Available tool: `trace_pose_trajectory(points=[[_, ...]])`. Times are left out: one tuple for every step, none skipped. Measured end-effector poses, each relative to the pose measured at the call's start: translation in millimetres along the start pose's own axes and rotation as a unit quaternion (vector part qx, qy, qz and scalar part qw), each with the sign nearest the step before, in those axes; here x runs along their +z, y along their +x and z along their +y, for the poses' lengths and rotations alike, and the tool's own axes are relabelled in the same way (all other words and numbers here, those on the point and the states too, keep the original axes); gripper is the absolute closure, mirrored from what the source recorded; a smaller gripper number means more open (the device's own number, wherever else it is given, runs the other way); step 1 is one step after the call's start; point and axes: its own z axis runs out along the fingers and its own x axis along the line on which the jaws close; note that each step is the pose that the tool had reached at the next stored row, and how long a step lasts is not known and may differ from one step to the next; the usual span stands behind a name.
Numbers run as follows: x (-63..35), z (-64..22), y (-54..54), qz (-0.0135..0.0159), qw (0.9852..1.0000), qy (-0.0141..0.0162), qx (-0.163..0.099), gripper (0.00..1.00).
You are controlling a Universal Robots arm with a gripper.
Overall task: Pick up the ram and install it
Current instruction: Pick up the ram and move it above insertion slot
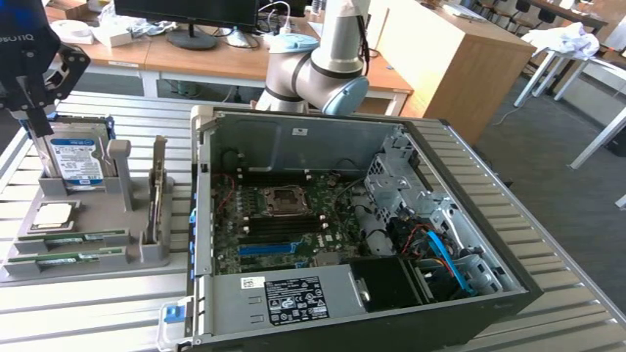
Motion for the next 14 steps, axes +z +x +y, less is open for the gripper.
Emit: trace_pose_trajectory(points=[[0.1,0.0,0.0,0.0003,1.0000,-0.0002,-0.008,0.90],[0.1,0.0,0.0,0.0007,0.9999,-0.0004,-0.017,0.90],[0.2,0.0,0.0,0.0011,0.9997,-0.0006,-0.025,0.90],[0.2,0.0,0.0,0.0015,0.9994,-0.0008,-0.034,0.90],[0.3,0.0,0.0,0.0018,0.9991,-0.0009,-0.042,0.90],[0.3,0.0,0.0,0.0022,0.9987,-0.0012,-0.051,0.90],[0.4,0.0,0.0,0.0026,0.9982,-0.0014,-0.059,0.90],[0.4,0.0,0.0,0.0029,0.9977,-0.0016,-0.068,0.90],[0.5,-0.1,0.0,0.0033,0.9971,-0.0018,-0.076,0.90],[0.6,0.0,0.0,0.0037,0.9964,-0.0020,-0.085,0.90],[0.6,0.0,0.0,0.0040,0.9957,-0.0021,-0.093,0.90],[0.7,0.0,0.0,0.0044,0.9948,-0.0023,-0.101,0.90],[0.7,-0.1,0.0,0.0048,0.9939,-0.0025,-0.110,0.90],[0.8,-0.1,0.0,0.0052,0.9929,-0.0027,-0.119,0.90]])
